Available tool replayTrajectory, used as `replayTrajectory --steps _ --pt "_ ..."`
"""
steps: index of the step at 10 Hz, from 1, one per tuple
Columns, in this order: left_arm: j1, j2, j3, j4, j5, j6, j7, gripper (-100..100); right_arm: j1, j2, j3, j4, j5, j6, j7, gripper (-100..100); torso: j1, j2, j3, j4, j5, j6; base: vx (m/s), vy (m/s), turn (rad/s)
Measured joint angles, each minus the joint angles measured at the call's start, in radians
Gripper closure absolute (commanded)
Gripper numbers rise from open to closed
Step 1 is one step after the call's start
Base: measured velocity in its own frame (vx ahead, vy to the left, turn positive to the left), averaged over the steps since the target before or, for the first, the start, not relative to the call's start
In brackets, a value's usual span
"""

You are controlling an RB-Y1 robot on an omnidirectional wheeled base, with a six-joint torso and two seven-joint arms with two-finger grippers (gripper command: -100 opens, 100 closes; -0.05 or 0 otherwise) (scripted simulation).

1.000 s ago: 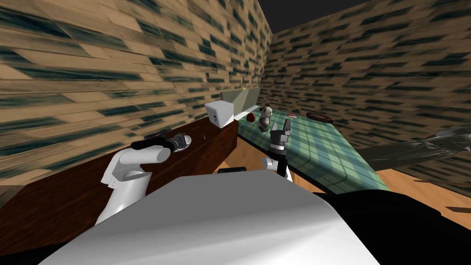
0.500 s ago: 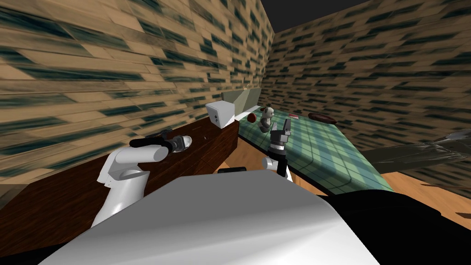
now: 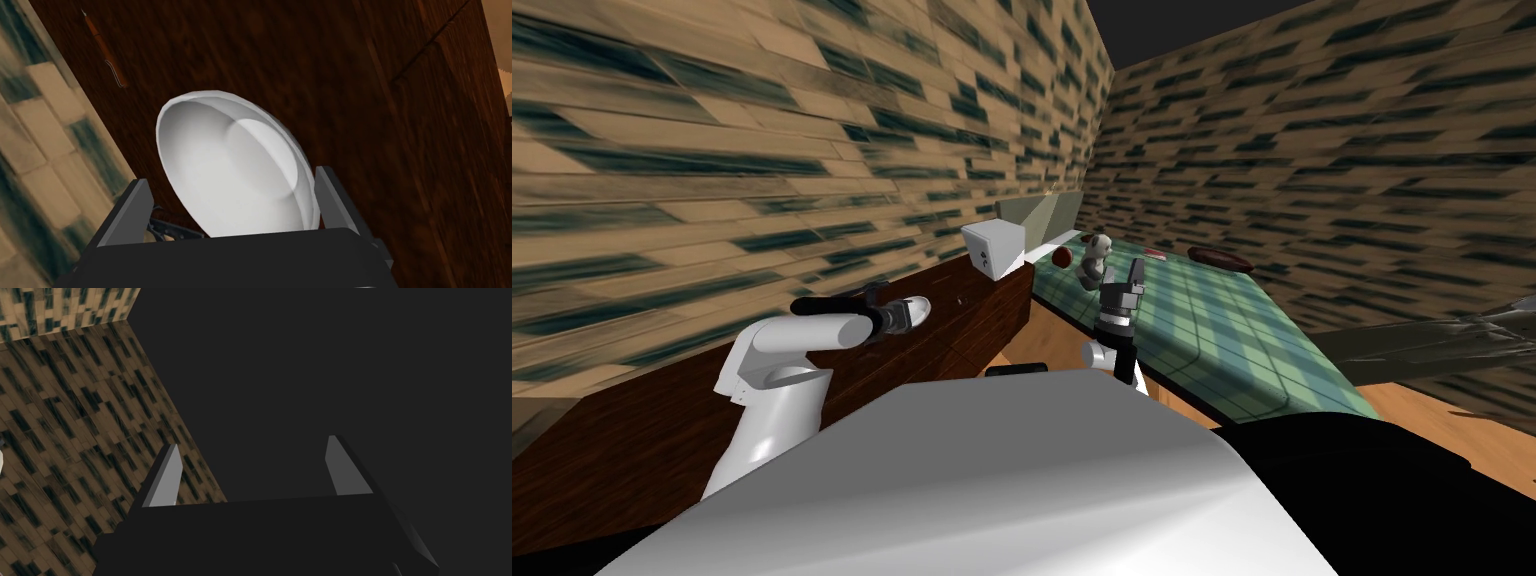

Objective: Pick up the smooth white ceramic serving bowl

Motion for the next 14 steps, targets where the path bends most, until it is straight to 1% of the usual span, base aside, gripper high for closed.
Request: replayTrajectory --steps 4,7,9,13,14 --pt "-0.011 0.007 0.022 0.010 0.031 0.111 0.030 -100 0.000 0.000 0.000 0.000 0.000 0.000 0.000 0 0.000 -0.001 0.000 0.000 0.000 0.000 0.037 0.015 0.045" --pt "-0.018 0.013 0.039 0.020 0.054 0.184 0.046 -100 0.000 0.000 0.000 0.000 0.000 0.000 0.000 0 0.000 0.000 0.000 0.000 0.000 0.000 0.038 0.015 0.042" --pt "-0.033 0.018 0.049 0.032 0.071 0.243 0.064 -100 0.000 0.000 0.000 0.000 0.000 0.000 0.000 0 0.001 -0.001 -0.001 0.000 0.000 0.000 0.042 0.020 0.046" --pt "-0.035 0.017 0.063 0.047 0.096 0.324 0.084 -100 0.000 0.000 0.000 0.000 0.000 0.000 0.000 0 0.000 0.000 0.000 0.000 0.000 0.000 0.029 0.015 0.033" --pt "-0.036 0.018 0.064 0.047 0.097 0.328 0.085 0 0.000 0.000 0.000 0.000 0.000 0.000 0.000 0 0.000 0.001 0.000 0.000 0.000 0.000 0.000 0.000 0.000"
